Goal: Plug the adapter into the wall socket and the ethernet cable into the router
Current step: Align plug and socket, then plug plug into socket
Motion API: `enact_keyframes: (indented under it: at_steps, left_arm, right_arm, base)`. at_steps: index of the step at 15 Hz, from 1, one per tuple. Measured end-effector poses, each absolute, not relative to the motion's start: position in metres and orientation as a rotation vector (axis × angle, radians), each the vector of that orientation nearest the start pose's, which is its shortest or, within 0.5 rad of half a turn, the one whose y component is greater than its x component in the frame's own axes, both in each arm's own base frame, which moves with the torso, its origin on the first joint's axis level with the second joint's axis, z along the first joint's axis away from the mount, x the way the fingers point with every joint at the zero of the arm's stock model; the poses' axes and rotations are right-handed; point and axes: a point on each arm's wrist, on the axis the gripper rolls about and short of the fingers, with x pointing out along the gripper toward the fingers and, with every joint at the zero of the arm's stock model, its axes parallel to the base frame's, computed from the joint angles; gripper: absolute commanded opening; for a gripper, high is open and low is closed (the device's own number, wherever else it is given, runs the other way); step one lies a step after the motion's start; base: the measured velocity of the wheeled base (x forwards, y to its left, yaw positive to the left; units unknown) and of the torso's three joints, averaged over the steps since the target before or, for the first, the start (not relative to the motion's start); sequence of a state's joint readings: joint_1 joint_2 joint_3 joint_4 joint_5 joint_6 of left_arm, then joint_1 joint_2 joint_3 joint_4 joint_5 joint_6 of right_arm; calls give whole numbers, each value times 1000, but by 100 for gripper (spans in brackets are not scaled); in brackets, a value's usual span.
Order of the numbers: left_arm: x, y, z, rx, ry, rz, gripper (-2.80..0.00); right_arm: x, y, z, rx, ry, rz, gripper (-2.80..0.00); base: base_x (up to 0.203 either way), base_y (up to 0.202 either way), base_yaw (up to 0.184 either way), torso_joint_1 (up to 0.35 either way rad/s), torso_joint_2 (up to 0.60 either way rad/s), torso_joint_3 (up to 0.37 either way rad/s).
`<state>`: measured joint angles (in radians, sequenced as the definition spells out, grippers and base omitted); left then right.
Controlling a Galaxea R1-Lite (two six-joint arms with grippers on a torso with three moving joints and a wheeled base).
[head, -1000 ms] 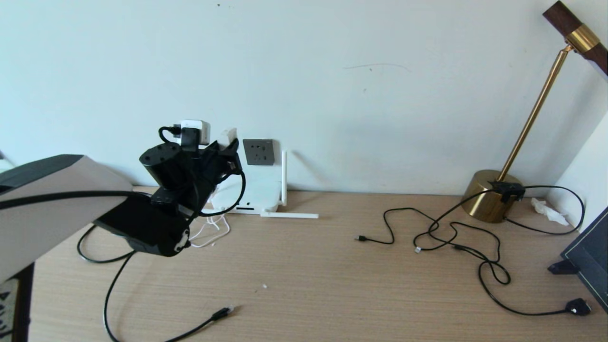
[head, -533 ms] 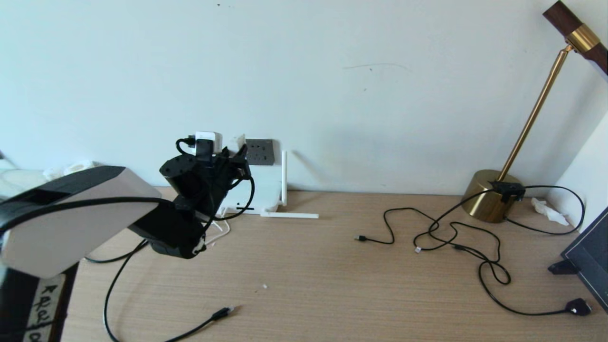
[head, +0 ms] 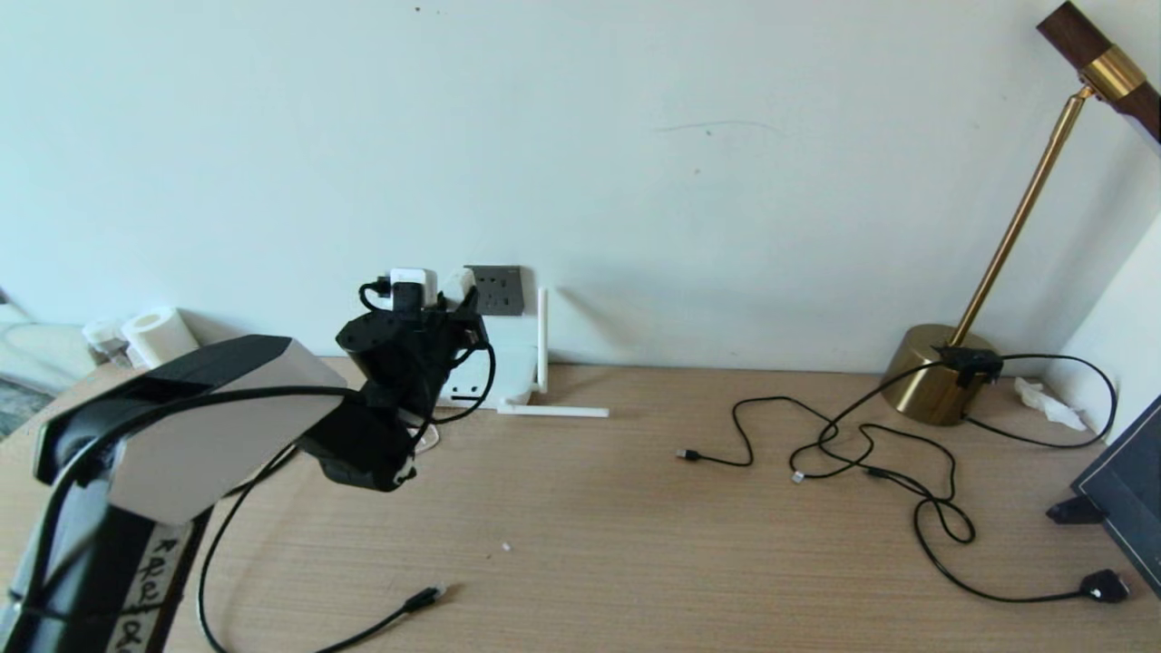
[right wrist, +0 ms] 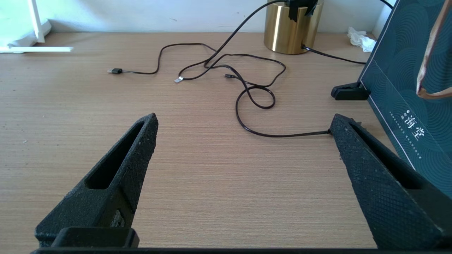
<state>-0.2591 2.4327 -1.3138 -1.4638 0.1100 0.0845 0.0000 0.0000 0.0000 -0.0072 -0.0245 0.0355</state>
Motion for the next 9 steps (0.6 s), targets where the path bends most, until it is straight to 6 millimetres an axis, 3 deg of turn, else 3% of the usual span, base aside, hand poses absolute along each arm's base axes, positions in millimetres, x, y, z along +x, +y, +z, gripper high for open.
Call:
enact_keyframes:
  at_steps: [9]
  left_arm:
    - [473,-123,86,14,-359,-134,-280]
  right_arm:
    - [-23,-1,76,36,-8,-24,0]
  base:
    - [0,0,0,0,0,0]
